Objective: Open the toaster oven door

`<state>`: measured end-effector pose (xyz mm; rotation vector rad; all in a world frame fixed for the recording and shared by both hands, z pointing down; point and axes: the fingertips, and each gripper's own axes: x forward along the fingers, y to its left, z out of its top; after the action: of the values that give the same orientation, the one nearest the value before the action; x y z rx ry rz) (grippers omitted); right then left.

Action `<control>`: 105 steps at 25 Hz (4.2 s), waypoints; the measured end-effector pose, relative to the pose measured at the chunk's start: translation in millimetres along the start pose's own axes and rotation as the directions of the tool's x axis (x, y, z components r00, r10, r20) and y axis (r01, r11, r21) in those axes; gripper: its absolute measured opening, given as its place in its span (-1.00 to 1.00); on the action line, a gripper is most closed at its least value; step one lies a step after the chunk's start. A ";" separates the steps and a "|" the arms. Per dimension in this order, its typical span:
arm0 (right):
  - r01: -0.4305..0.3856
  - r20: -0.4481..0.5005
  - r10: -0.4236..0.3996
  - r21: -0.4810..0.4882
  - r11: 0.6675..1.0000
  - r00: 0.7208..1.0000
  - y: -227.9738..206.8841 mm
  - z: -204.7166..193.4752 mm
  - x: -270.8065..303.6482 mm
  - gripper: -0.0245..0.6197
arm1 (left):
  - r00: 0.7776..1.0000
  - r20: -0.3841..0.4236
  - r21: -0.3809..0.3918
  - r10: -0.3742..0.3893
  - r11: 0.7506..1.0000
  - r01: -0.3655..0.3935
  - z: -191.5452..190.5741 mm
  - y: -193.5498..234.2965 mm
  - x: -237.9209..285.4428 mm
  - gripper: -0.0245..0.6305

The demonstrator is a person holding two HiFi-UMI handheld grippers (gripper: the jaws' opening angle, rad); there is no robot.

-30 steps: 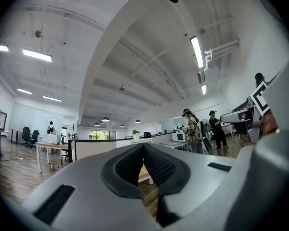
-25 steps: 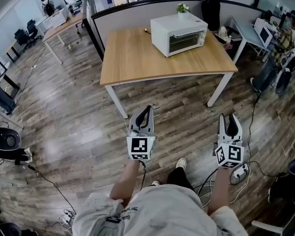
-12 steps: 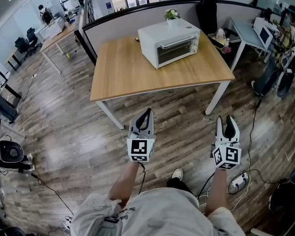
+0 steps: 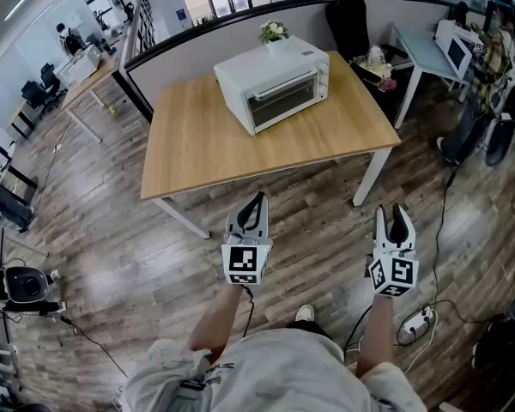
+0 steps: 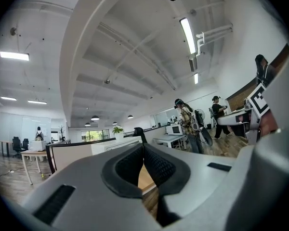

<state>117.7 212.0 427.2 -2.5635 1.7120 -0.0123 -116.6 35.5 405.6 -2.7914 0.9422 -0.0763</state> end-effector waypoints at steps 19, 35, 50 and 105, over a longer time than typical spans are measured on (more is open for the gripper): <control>0.005 -0.054 -0.004 0.029 1.000 0.999 -63.2 -23.9 78.3 -0.45 | 0.999 -0.042 -0.023 -0.028 0.999 0.027 -17.5 -20.9 108.8 -0.87; 0.019 -0.102 -0.024 -0.051 0.999 0.994 -38.0 -19.7 253.8 -0.42 | 0.999 -0.011 -0.014 -0.051 0.999 0.051 -47.2 74.6 256.7 -0.87; -0.220 -0.158 0.204 -0.091 0.971 0.966 55.7 -30.2 412.3 -0.40 | 0.988 -0.065 -0.070 0.138 0.987 -0.143 -78.7 196.8 292.0 -0.87; -0.698 -0.576 0.592 -0.715 -0.031 0.564 130.0 -74.3 510.0 -0.33 | 0.742 -0.170 -0.088 0.649 0.740 -0.667 -79.4 175.7 244.5 -0.87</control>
<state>190.5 -311.8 481.2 -1.5476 3.5763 1.2660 -35.2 -262.5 445.1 -2.4016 1.9883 -0.0852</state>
